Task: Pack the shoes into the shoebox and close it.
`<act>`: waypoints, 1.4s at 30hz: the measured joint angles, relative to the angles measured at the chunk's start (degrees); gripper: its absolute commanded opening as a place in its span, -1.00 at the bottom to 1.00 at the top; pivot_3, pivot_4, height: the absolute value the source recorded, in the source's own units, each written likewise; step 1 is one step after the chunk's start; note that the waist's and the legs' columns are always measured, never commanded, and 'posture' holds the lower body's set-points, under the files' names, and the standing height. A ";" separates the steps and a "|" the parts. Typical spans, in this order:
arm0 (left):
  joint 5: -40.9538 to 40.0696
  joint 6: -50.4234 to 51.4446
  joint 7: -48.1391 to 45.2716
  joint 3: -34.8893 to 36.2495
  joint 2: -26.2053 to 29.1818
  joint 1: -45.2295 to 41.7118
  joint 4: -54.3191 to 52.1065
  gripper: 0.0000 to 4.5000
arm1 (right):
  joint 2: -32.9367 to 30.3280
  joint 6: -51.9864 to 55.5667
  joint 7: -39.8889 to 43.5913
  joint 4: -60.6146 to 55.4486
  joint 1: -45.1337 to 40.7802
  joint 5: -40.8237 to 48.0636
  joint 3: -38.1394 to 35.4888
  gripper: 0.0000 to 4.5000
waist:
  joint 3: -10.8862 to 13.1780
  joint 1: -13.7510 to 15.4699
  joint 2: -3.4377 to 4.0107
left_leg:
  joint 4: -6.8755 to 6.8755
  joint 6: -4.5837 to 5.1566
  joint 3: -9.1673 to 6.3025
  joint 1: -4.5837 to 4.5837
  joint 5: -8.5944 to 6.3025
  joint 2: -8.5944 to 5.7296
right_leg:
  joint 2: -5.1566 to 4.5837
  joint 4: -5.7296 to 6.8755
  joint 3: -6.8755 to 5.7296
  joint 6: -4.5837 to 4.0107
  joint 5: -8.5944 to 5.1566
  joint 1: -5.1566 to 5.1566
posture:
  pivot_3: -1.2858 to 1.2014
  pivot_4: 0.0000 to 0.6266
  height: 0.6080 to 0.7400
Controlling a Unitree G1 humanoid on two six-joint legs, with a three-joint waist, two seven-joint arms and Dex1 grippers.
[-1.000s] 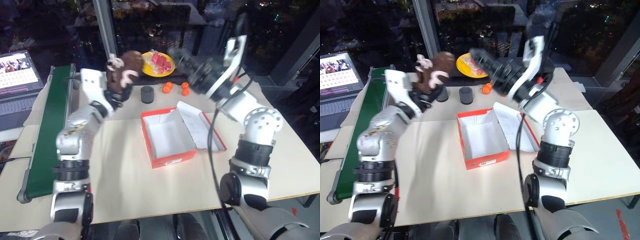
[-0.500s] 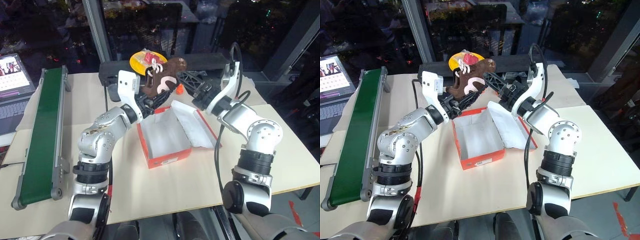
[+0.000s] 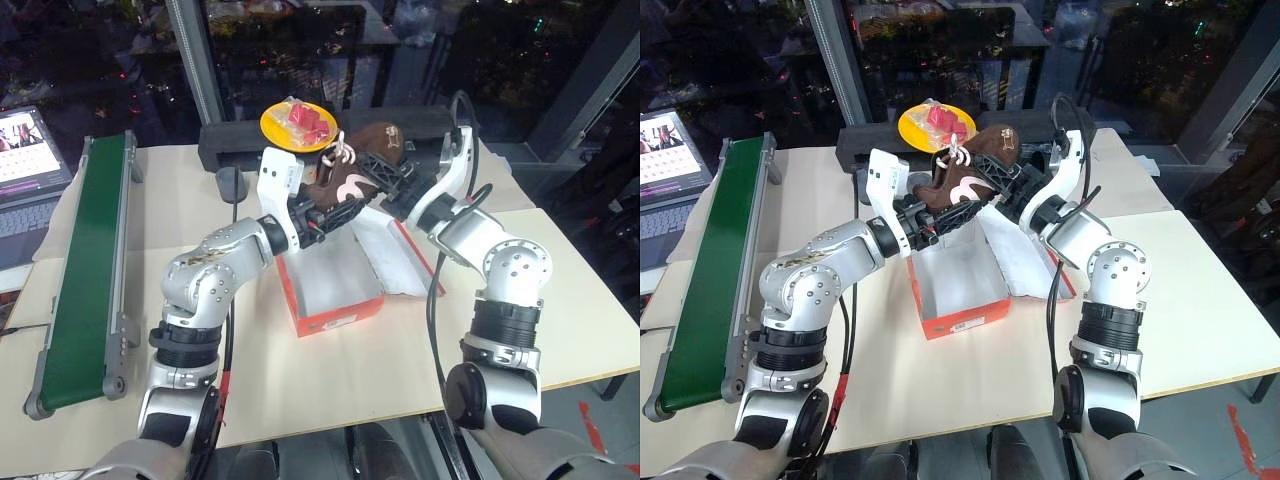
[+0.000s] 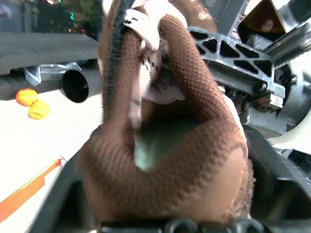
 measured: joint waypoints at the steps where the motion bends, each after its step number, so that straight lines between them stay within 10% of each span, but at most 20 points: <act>1: -0.23 0.00 -0.70 0.03 0.80 -0.38 0.68 1.00 | -0.15 0.00 -0.04 0.00 -0.20 -0.05 0.27 -0.79 | 0.01 -0.01 0.01 | 0.00 0.00 0.00 0.00 0.00 0.00 | 0.00 0.00 0.00 0.00 0.00 -0.01 | 0.03 -0.52 1.00; 11: 5.16 -7.61 -11.89 2.81 19.44 2.88 12.09 1.00 | -14.48 12.90 2.65 5.35 -8.70 -6.01 11.13 -0.80 | 0.13 -0.09 0.21 | -0.07 0.01 0.04 -0.04 0.00 0.01 | 0.00 -0.06 0.03 -0.01 -0.01 -0.09 | 0.03 -0.52 1.00; 36: 8.27 -7.46 -13.99 -0.43 19.86 18.51 -4.64 1.00 | -11.12 -5.03 36.08 45.19 -18.85 -45.74 43.49 -0.80 | 0.13 -0.10 0.21 | 0.03 0.00 0.02 -0.21 0.00 0.01 | -0.01 0.06 0.00 -0.01 0.01 -0.27 | 0.03 -0.52 1.00; 42: 8.19 -7.08 -11.96 0.07 19.67 20.15 -7.38 1.00 | -7.34 -14.98 37.98 55.92 -20.73 -52.19 43.12 0.18 | 0.13 -0.04 0.20 | 0.04 0.00 0.02 0.02 0.00 0.00 | -0.03 0.06 0.00 -0.01 0.01 -0.02 | 0.03 -0.52 1.00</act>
